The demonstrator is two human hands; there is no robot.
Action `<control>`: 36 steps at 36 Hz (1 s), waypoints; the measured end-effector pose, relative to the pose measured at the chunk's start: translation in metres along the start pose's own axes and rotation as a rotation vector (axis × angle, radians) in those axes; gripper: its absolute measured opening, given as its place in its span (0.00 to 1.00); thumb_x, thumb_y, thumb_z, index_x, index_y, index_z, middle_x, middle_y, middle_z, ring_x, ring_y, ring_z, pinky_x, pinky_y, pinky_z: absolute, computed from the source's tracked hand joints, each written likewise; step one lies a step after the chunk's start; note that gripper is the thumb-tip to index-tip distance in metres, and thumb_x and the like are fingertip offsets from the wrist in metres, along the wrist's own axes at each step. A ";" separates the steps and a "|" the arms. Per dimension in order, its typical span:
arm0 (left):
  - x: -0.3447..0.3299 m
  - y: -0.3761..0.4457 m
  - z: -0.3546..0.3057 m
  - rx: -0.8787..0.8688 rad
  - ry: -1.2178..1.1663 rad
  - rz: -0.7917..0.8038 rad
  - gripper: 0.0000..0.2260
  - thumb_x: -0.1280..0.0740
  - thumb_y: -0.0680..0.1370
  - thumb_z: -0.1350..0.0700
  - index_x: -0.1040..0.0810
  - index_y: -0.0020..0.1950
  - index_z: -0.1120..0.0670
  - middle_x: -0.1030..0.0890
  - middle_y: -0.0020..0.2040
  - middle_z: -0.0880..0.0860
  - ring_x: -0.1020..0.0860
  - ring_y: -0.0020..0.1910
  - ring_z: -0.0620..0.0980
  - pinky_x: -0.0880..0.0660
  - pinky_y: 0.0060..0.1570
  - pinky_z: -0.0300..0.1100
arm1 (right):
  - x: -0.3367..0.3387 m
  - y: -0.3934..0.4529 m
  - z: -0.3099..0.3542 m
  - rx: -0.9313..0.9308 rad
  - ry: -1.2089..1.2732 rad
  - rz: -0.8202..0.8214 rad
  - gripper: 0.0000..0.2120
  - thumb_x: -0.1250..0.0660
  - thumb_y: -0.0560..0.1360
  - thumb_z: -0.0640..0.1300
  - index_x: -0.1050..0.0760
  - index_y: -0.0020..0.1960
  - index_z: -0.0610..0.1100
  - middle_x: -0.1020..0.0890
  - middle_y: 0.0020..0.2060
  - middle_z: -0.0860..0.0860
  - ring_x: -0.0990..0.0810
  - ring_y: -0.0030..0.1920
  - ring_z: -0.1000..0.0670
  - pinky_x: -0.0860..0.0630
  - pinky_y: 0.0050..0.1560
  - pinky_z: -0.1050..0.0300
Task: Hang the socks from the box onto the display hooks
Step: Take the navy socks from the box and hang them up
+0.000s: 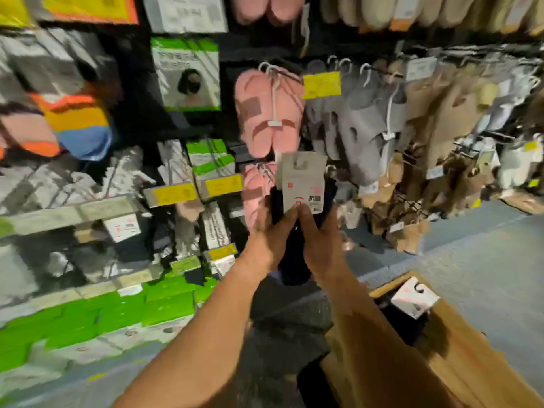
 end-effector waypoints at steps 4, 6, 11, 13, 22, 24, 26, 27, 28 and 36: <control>0.112 -0.037 -0.014 -0.011 0.092 -0.235 0.18 0.37 0.83 0.49 0.31 0.71 0.53 0.21 0.61 0.51 0.21 0.60 0.46 0.27 0.54 0.33 | -0.108 -0.028 0.031 0.090 -0.054 0.202 0.24 0.37 0.81 0.51 0.39 0.74 0.49 0.24 0.63 0.57 0.23 0.62 0.54 0.29 0.58 0.66; 0.170 -0.063 -0.025 -0.027 0.108 -0.352 0.17 0.37 0.83 0.48 0.31 0.70 0.52 0.21 0.58 0.48 0.22 0.56 0.44 0.29 0.46 0.26 | -0.163 -0.052 0.047 0.105 -0.026 0.288 0.23 0.38 0.82 0.47 0.41 0.74 0.45 0.29 0.58 0.57 0.26 0.60 0.56 0.35 0.53 0.76; 0.311 -0.153 -0.047 -0.055 0.127 -0.604 0.16 0.35 0.83 0.49 0.29 0.69 0.52 0.20 0.61 0.48 0.21 0.60 0.44 0.27 0.54 0.32 | -0.303 -0.141 0.080 0.147 0.074 0.484 0.17 0.36 0.81 0.46 0.37 0.67 0.54 0.25 0.54 0.62 0.24 0.56 0.59 0.31 0.55 0.74; 0.366 -0.197 -0.055 -0.066 0.129 -0.692 0.20 0.33 0.80 0.44 0.28 0.69 0.52 0.19 0.61 0.47 0.21 0.59 0.42 0.26 0.59 0.37 | -0.357 -0.184 0.089 0.175 0.097 0.551 0.13 0.35 0.81 0.47 0.36 0.61 0.57 0.22 0.55 0.60 0.23 0.57 0.56 0.28 0.61 0.61; 0.561 -0.390 -0.084 -0.084 0.186 -1.038 0.05 0.35 0.83 0.52 0.27 0.56 0.42 0.21 0.50 0.36 0.24 0.45 0.23 0.27 0.50 0.31 | -0.555 -0.379 0.134 0.175 0.195 0.891 0.14 0.34 0.80 0.48 0.35 0.62 0.53 0.21 0.55 0.55 0.22 0.57 0.53 0.27 0.59 0.61; 0.598 -0.420 -0.089 -0.090 0.179 -1.101 0.05 0.35 0.83 0.49 0.26 0.57 0.42 0.21 0.51 0.36 0.24 0.47 0.25 0.28 0.49 0.30 | -0.592 -0.411 0.142 0.163 0.207 0.960 0.12 0.34 0.80 0.47 0.34 0.60 0.53 0.21 0.53 0.57 0.21 0.55 0.55 0.27 0.55 0.68; 0.633 -0.445 -0.093 -0.092 0.150 -1.140 0.08 0.35 0.82 0.48 0.26 0.61 0.44 0.22 0.51 0.35 0.24 0.49 0.26 0.30 0.45 0.24 | -0.630 -0.439 0.148 0.173 0.208 1.005 0.14 0.33 0.79 0.52 0.34 0.60 0.55 0.20 0.54 0.55 0.21 0.56 0.53 0.25 0.58 0.61; 0.652 -0.456 -0.092 -0.102 0.129 -1.160 0.09 0.35 0.82 0.48 0.26 0.62 0.46 0.21 0.52 0.36 0.22 0.52 0.30 0.29 0.45 0.24 | -0.648 -0.453 0.150 0.176 0.204 1.027 0.15 0.33 0.78 0.54 0.34 0.61 0.55 0.20 0.56 0.55 0.21 0.57 0.53 0.25 0.59 0.57; 0.669 -0.466 -0.093 -0.108 0.118 -1.179 0.10 0.36 0.82 0.47 0.26 0.63 0.46 0.20 0.54 0.38 0.21 0.54 0.33 0.29 0.45 0.26 | -0.666 -0.466 0.153 0.178 0.198 1.052 0.16 0.33 0.78 0.54 0.34 0.62 0.56 0.20 0.56 0.56 0.21 0.56 0.54 0.26 0.57 0.57; 0.823 -0.517 -0.087 -0.129 0.106 -1.252 0.13 0.36 0.83 0.51 0.26 0.67 0.53 0.18 0.58 0.45 0.20 0.56 0.38 0.25 0.49 0.28 | -0.813 -0.539 0.159 0.201 0.148 1.104 0.24 0.34 0.77 0.58 0.35 0.70 0.53 0.21 0.60 0.53 0.21 0.59 0.50 0.25 0.59 0.51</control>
Point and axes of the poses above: each hand's wrist, its own y-axis towards the middle knuckle, its own x-axis out of the back of the hand, z = x × y, the point moved 6 cm from there along y, towards the middle knuckle
